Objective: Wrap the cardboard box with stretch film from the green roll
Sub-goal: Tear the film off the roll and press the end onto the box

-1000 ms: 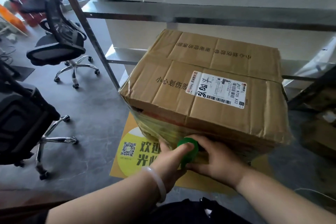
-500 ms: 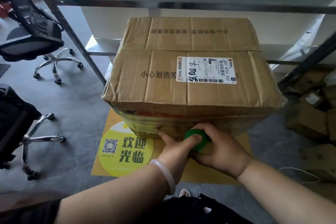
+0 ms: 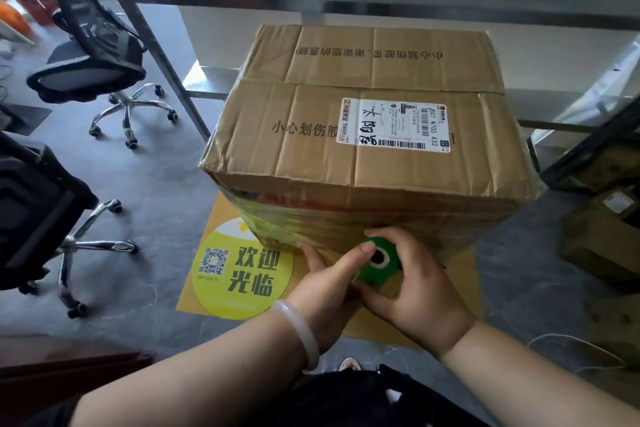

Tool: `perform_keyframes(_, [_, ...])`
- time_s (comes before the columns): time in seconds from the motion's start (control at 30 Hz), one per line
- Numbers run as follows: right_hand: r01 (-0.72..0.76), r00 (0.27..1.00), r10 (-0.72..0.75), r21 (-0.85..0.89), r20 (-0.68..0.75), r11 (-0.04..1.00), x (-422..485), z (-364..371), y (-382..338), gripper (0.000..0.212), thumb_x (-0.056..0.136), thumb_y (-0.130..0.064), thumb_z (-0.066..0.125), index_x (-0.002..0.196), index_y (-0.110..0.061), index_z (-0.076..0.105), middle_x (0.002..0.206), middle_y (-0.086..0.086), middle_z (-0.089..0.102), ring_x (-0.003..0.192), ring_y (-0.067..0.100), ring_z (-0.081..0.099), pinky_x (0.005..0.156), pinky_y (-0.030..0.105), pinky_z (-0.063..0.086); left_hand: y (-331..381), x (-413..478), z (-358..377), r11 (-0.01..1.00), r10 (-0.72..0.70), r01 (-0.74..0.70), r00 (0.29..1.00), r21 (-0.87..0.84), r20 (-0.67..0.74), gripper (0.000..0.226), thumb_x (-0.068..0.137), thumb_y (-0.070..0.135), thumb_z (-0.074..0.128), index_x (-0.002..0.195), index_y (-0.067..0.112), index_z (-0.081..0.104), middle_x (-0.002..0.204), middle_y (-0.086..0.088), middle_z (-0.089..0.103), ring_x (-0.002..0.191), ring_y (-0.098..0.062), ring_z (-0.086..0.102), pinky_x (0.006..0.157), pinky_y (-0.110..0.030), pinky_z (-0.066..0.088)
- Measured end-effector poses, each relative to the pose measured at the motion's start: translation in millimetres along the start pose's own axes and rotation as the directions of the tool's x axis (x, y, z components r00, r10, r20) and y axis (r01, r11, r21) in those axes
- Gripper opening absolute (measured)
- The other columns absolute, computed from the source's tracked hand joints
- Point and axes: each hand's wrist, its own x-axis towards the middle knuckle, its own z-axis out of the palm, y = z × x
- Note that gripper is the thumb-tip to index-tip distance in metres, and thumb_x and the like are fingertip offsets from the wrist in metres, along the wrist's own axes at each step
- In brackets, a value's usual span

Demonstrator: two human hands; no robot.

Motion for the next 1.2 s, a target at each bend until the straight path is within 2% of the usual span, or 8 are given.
perform_keyframes(0.4, [0.171,0.985,-0.171,-0.014,0.001,0.985,19,-6,-14,0.034,0.073,-0.032,0.059,0.102,-0.019,0.069,0.099,-0.008,0.057,0.095,-0.003,0.051,0.086,0.002,0.036,3,-1,-16,0.982,-0.041,0.026,0.996,0.188,0.075,0.145,0.056,0.058,0.085,0.147,0.045,-0.027,0.142,-0.007,0.055,0.117,-0.025,0.063,0.097,-0.040,0.053])
perform_keyframes(0.53, [0.104,0.994,-0.103,-0.040,0.032,0.994,19,-12,-17,0.021,0.080,-0.027,0.069,0.101,-0.030,0.073,0.097,-0.018,0.061,0.097,-0.001,0.056,0.086,0.004,0.039,26,-20,-42,0.920,-0.035,0.021,0.999,0.391,0.027,0.117,0.065,0.059,0.066,0.158,0.031,0.000,0.146,-0.010,0.051,0.125,-0.027,0.057,0.100,-0.040,0.049])
perform_keyframes(0.67, [0.042,0.990,-0.038,-0.026,0.134,0.999,24,-19,-24,0.020,0.082,-0.022,0.071,0.100,-0.032,0.073,0.092,-0.022,0.059,0.095,-0.001,0.056,0.082,0.006,0.041,45,-24,-79,0.657,0.346,-0.213,0.937,0.723,-0.038,0.050,0.087,0.036,0.069,0.132,0.017,0.058,0.100,0.001,0.064,0.089,-0.013,0.063,0.079,-0.025,0.058])
perform_keyframes(0.77, [-0.008,0.988,0.018,-0.066,0.152,0.998,27,-22,-26,0.017,0.081,-0.032,0.070,0.098,-0.034,0.073,0.092,-0.020,0.061,0.092,0.002,0.059,0.084,0.024,0.048,58,-26,-82,0.076,0.728,-0.507,0.616,0.858,0.300,0.023,0.089,0.026,0.069,0.112,0.024,0.068,0.098,0.013,0.058,0.092,-0.007,0.058,0.077,-0.009,0.048])
perform_keyframes(0.83, [-0.019,0.989,0.033,-0.096,0.147,0.995,28,-22,-28,0.019,0.079,-0.038,0.071,0.097,-0.032,0.074,0.092,-0.016,0.064,0.091,0.006,0.060,0.084,0.032,0.051,67,-25,-72,-0.280,0.668,-0.571,0.462,0.772,0.584,0.029,0.090,0.034,0.061,0.115,0.024,0.071,0.109,0.013,0.059,0.103,-0.006,0.054,0.094,-0.012,0.040])
perform_keyframes(0.9, [-0.026,0.989,0.039,-0.098,0.142,0.995,29,-23,-31,0.025,0.075,-0.047,0.072,0.093,-0.030,0.075,0.087,-0.014,0.064,0.087,0.007,0.061,0.081,0.034,0.051,74,-20,-61,-0.441,0.516,-0.564,0.477,0.698,0.712,0.034,0.090,0.039,0.053,0.111,0.022,0.075,0.108,0.006,0.069,0.103,-0.014,0.060,0.097,-0.023,0.044])
perform_keyframes(1.0, [-0.018,0.992,0.028,-0.086,0.121,0.996,30,-22,-33,0.028,0.070,-0.051,0.074,0.085,-0.028,0.076,0.081,-0.013,0.064,0.081,0.005,0.061,0.075,0.034,0.051,78,-15,-49,-0.510,0.392,-0.483,0.606,0.712,0.692,0.040,0.089,0.046,0.046,0.100,0.025,0.078,0.092,0.001,0.075,0.092,-0.025,0.068,0.083,-0.037,0.056])
perform_keyframes(1.2, [-0.002,0.983,0.031,-0.162,0.178,0.987,31,-12,-36,0.016,0.077,-0.044,0.072,0.088,-0.033,0.074,0.083,-0.010,0.059,0.083,0.012,0.059,0.076,0.037,0.051,82,-16,-40,-0.322,0.413,-0.449,0.726,0.833,0.551,0.020,0.093,0.034,0.061,0.104,0.025,0.075,0.098,0.006,0.075,0.093,-0.013,0.065,0.070,-0.020,0.037])
